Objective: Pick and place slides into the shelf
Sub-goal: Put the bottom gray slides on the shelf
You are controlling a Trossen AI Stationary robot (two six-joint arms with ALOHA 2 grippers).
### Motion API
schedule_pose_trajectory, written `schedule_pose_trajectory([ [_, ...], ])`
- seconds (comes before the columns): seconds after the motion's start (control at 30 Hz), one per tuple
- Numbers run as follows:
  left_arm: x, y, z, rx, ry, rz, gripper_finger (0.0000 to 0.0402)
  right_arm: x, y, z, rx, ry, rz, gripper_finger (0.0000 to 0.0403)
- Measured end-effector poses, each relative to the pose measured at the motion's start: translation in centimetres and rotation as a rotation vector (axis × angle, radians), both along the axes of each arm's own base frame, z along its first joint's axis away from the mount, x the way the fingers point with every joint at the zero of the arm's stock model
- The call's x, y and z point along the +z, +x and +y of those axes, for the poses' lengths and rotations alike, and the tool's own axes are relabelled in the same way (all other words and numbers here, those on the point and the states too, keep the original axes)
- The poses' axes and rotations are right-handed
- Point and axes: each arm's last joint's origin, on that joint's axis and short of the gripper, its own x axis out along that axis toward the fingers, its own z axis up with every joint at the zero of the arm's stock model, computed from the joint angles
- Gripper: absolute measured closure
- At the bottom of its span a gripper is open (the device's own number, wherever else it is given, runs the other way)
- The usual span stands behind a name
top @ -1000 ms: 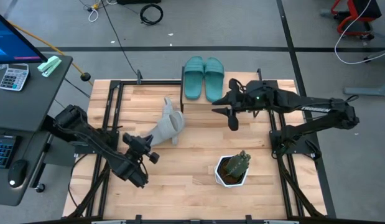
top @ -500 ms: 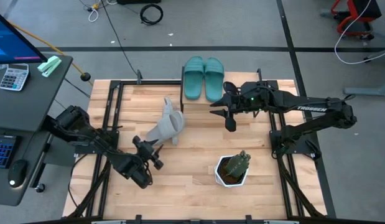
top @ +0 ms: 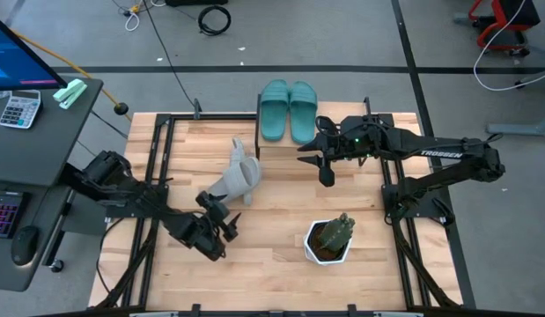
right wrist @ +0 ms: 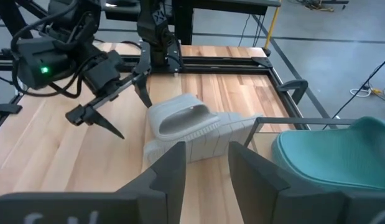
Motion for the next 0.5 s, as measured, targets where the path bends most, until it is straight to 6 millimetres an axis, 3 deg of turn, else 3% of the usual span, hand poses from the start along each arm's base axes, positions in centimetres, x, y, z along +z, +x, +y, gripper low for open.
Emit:
schedule_pose_trajectory([
  [0.5, -3.8, 1.6, 2.7, 0.095, 0.152, 0.164, 0.0017, 0.0, 0.0, 0.0, 0.0, 0.002, 0.003, 0.0275],
])
